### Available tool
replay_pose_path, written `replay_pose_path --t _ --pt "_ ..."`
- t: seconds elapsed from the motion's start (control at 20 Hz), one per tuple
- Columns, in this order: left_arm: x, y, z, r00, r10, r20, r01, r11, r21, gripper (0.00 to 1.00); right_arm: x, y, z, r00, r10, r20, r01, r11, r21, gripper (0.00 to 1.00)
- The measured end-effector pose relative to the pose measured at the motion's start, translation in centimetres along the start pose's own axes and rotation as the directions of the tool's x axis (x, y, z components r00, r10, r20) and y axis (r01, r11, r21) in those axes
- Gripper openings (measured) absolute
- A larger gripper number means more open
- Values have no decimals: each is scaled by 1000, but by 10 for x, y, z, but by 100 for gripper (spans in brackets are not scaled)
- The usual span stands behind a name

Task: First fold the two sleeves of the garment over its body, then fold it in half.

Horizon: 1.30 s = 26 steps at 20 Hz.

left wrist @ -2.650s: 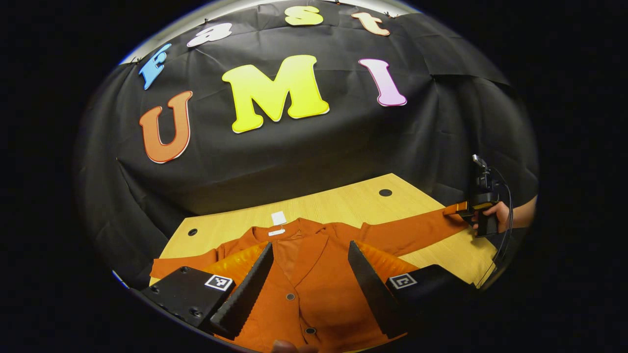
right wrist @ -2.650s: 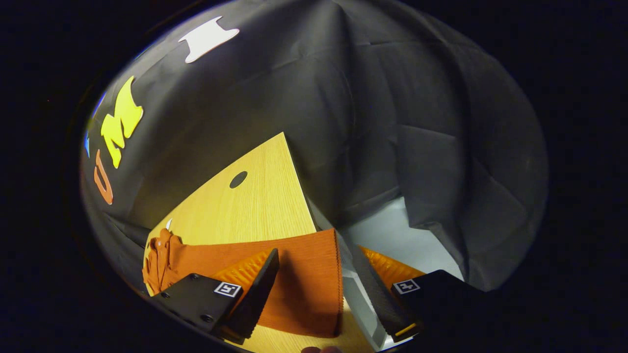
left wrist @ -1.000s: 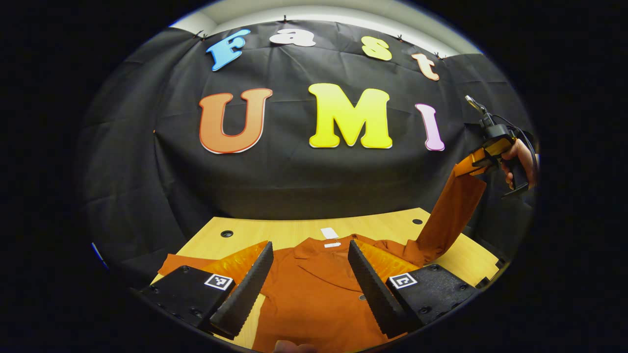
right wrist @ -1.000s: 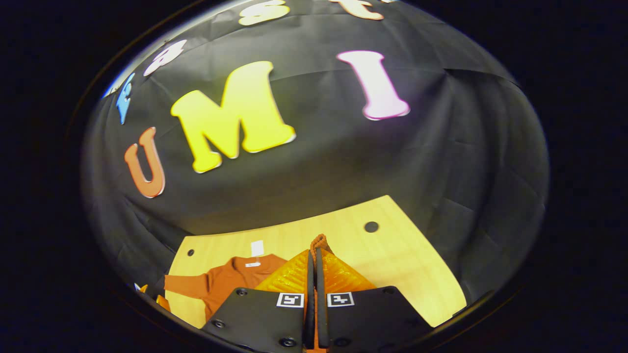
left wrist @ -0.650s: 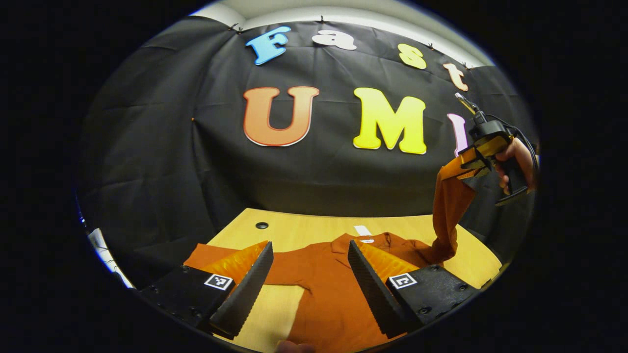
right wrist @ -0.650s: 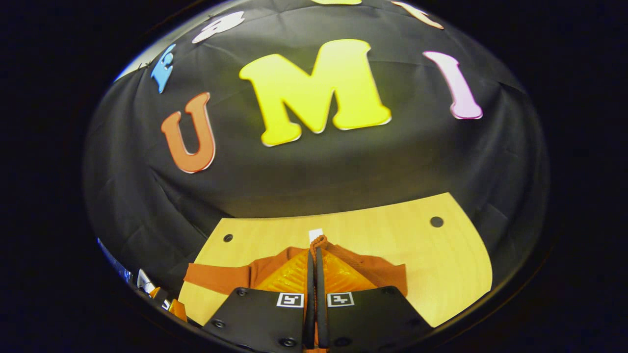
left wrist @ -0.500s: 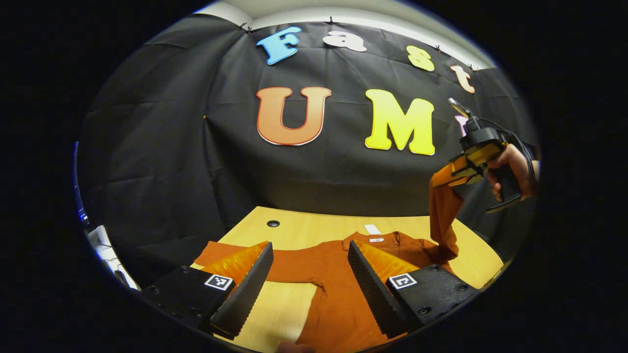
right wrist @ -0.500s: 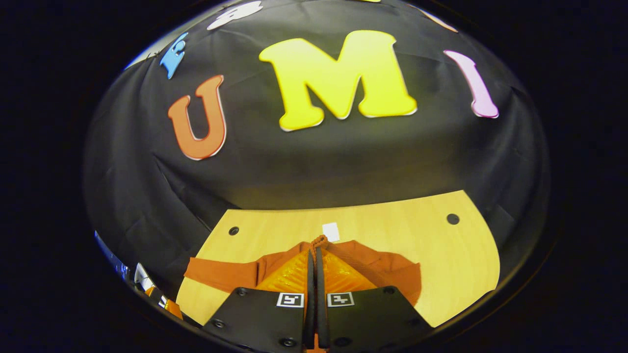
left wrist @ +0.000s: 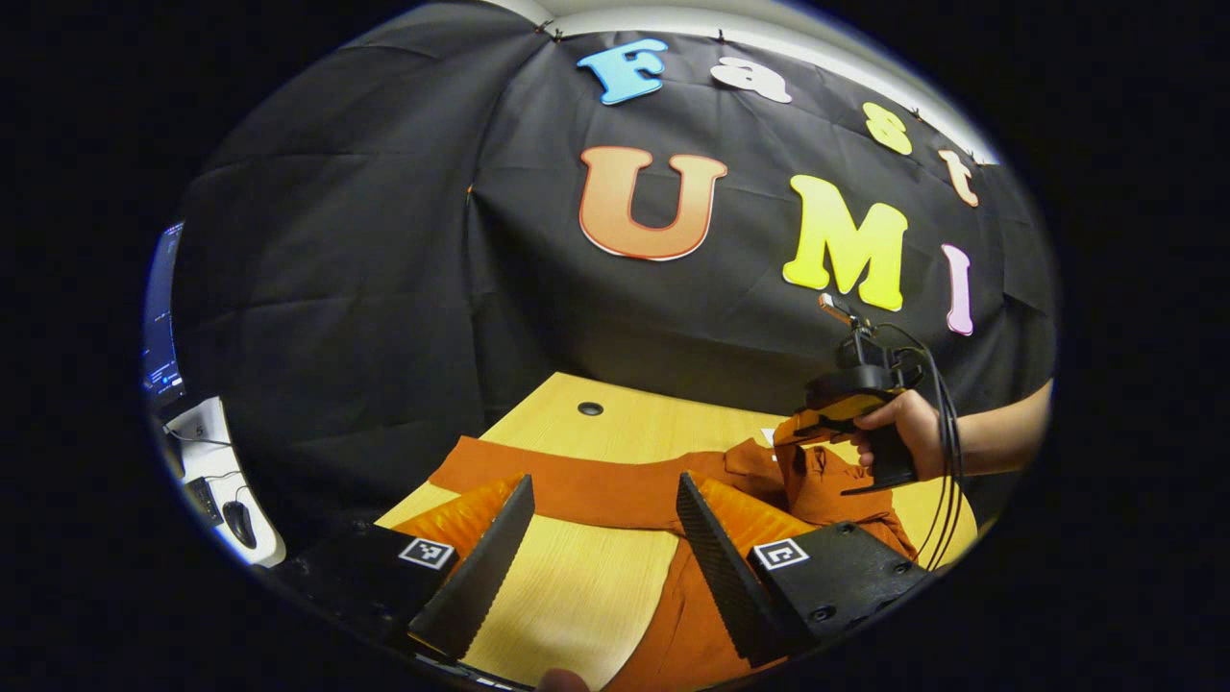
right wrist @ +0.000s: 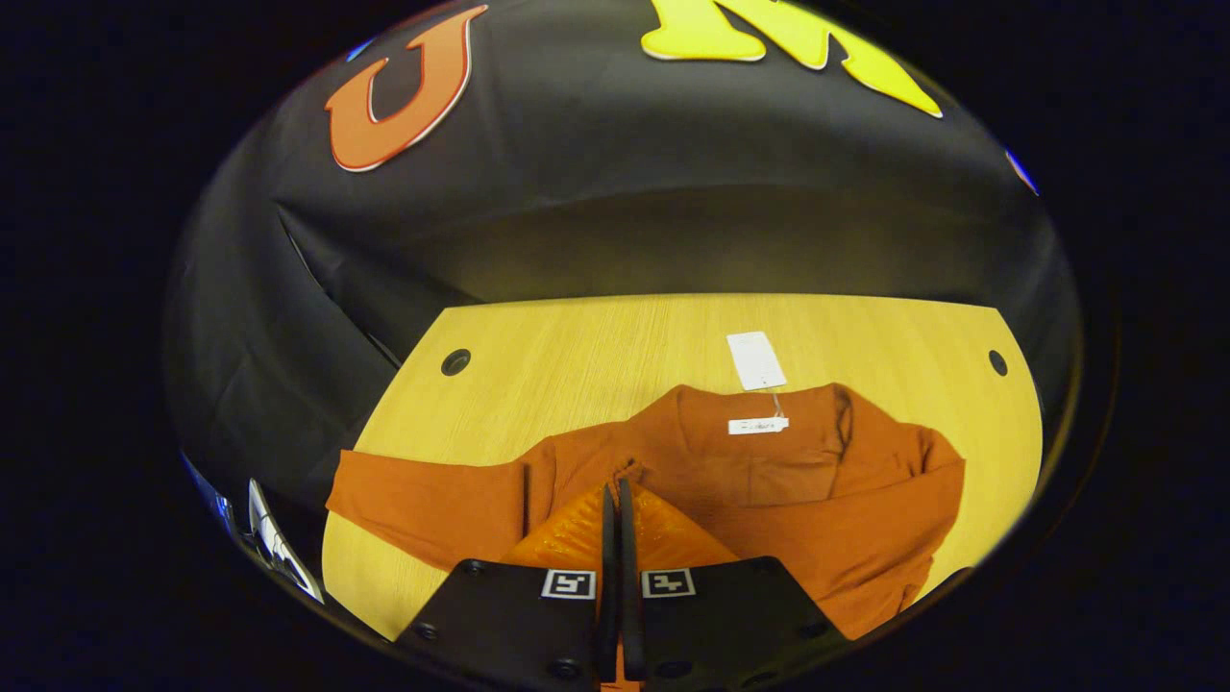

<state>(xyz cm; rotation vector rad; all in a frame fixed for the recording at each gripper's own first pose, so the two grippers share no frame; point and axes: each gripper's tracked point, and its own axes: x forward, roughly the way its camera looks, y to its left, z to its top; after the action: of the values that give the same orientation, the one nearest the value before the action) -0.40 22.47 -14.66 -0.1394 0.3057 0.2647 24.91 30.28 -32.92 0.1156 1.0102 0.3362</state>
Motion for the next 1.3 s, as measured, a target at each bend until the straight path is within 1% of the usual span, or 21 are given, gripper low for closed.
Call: replay_pose_path --t 0.05,0.2,0.35,0.4,0.45,0.5,0.55,0.6,0.65,0.75,0.8,0.9,0.95,1.0,1.05,1.1,1.2,1.25,1.3 --pt "2 7 2 1000 18 0 -18 1000 9 97 15 8 -9 1000 -1 -17 1 1000 -9 3" --pt "8 18 8 1000 23 9 -23 1000 9 97 47 22 -28 999 -13 -52 11 999 -40 3" --pt "18 31 0 998 45 -35 -44 999 22 97 62 28 -44 996 -16 -86 11 999 -50 3" --pt "22 36 -1 998 50 -46 -48 998 27 97 60 32 -47 995 2 -96 -7 999 -50 4" --pt "25 39 2 998 49 -40 -48 999 24 98 62 34 -49 995 15 -95 -20 998 -57 8" --pt "29 42 9 999 50 -20 -50 999 13 97 59 34 -45 997 15 -77 -20 998 -67 14" --pt "32 45 12 999 51 -8 -51 999 5 100 55 37 -39 998 32 -59 -36 997 -65 15" --pt "33 48 14 998 55 4 -55 998 5 97 47 42 -36 998 44 -40 -47 997 -68 20" --pt "36 51 15 998 57 12 -57 998 9 97 35 42 -28 998 56 -18 -57 995 -77 26" --pt "47 59 20 998 53 30 -53 998 16 97 10 43 -18 996 83 32 -79 991 -109 71" --pt "51 61 21 998 43 35 -43 999 9 97 -11 41 -11 994 98 57 -90 988 -124 81" --pt "64 73 21 999 23 35 -22 1000 -15 97 -48 40 -3 986 136 96 -120 980 -156 84" --pt "73 83 22 999 18 34 -17 1000 -19 97 -68 39 1 981 159 110 -138 975 -175 80" --pt "83 94 23 1000 12 26 -11 1000 -22 97 -89 39 4 975 187 124 -161 968 -194 83" --pt "96 108 20 1000 -4 6 4 1000 -24 97 -115 36 8 964 224 141 -191 958 -215 84" --pt "107 118 17 1000 -20 -18 20 999 -31 97 -132 34 12 958 244 150 -207 951 -228 83" --pt "132 144 13 998 -38 -55 34 997 -74 97 -166 25 14 947 283 155 -242 941 -235 83" --pt "146 156 10 996 -47 -75 39 994 -100 97 -183 19 13 943 293 160 -253 939 -231 80" --pt "161 167 3 993 -57 -99 44 991 -126 97 -199 12 13 940 297 168 -256 939 -228 83"
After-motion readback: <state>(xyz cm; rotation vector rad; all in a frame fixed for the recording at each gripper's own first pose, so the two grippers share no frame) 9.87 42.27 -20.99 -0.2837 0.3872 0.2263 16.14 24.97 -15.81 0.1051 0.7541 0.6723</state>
